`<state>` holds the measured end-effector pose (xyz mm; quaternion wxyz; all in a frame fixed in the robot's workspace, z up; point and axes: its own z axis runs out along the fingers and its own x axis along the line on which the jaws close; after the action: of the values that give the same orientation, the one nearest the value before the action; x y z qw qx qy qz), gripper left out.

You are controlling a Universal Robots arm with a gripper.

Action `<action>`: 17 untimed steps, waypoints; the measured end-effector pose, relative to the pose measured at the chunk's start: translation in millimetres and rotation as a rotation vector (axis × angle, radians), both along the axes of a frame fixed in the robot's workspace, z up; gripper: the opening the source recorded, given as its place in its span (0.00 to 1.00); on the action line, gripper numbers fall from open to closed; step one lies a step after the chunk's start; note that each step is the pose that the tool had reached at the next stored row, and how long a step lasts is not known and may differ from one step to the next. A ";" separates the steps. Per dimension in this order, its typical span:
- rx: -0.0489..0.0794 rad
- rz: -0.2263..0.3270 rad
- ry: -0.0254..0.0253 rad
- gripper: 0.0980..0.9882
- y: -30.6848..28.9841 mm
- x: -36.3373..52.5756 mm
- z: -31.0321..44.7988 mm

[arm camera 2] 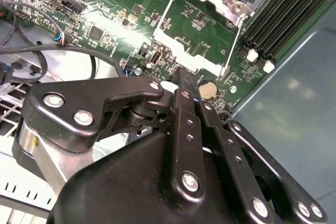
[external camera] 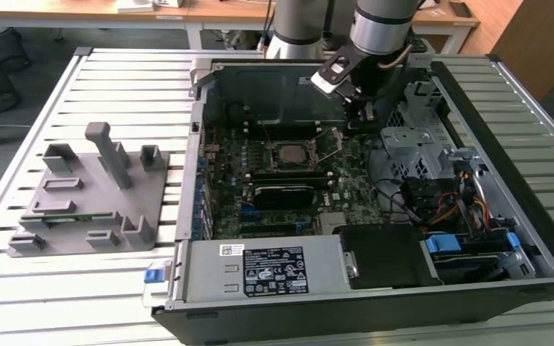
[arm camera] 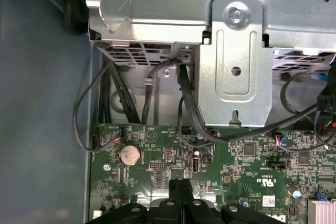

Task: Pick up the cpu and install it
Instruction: 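Close the cpu cover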

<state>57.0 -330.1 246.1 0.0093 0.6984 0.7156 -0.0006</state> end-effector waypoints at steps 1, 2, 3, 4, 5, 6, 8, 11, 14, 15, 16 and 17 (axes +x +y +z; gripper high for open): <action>0.000 0.001 0.0006 0.01 0.0 0.0 -1.3; 0.000 0.001 0.0011 0.01 0.0 0.0 -2.5; 0.000 0.002 0.0017 0.01 0.0 0.1 -3.9; 0.000 0.002 0.0023 0.01 0.0 0.1 -5.2; 0.000 0.003 0.0027 0.01 0.0 0.1 -6.5; 0.000 0.003 0.0029 0.01 0.0 0.1 -7.2; 0.000 0.004 0.0031 0.01 0.0 0.0 -7.2; 0.000 0.004 0.0031 0.01 0.0 -2.4 -7.2; 0.000 0.004 0.0031 0.01 0.0 -5.5 -7.1; 0.000 0.004 0.0031 0.01 0.0 -6.6 -6.9; 0.000 0.004 0.0031 0.01 0.0 -7.8 -6.9; 0.000 0.004 0.0031 0.01 0.0 -9.1 -6.9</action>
<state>47.9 -330.0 239.2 0.0082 0.6970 0.7170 -0.0016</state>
